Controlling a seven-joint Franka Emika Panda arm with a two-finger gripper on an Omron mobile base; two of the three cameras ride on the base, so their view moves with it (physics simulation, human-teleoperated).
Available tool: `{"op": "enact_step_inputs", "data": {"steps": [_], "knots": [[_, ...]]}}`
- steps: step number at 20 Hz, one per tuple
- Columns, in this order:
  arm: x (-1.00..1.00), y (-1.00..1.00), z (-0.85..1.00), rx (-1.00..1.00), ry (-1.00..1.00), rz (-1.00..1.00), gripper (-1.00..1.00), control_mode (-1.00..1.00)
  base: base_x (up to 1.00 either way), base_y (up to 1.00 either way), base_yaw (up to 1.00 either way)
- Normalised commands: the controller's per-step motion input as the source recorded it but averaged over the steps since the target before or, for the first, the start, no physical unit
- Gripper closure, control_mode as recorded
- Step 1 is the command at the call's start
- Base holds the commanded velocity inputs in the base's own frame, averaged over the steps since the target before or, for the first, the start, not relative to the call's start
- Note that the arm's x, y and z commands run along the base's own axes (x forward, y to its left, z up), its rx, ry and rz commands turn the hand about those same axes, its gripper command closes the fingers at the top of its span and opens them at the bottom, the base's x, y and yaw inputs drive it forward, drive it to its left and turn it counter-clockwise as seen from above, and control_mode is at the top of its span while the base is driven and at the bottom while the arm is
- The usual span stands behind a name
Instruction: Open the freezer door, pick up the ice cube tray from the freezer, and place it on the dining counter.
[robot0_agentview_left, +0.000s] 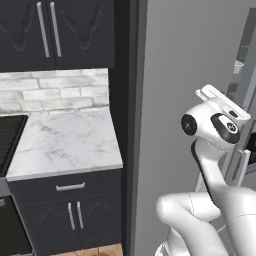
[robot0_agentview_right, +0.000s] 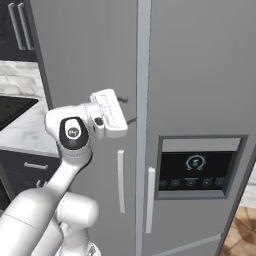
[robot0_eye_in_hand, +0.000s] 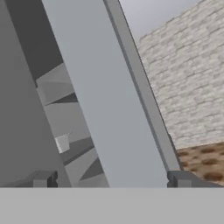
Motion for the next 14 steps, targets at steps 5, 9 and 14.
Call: {"op": "enact_step_inputs", "data": {"steps": [5, 9, 14], "knots": [[0.17, -0.29, -0.12, 0.0, 0.0, -0.02, -1.0, -1.0, 0.0, 0.0, 0.0], [0.0, -0.36, -0.09, 0.0, 0.0, -0.04, -1.0, -1.0, 0.0, 0.0, 0.0], [0.0, -0.39, -0.07, 0.0, 0.0, -0.09, -1.0, -1.0, 0.0, 0.0, 0.0]]}}
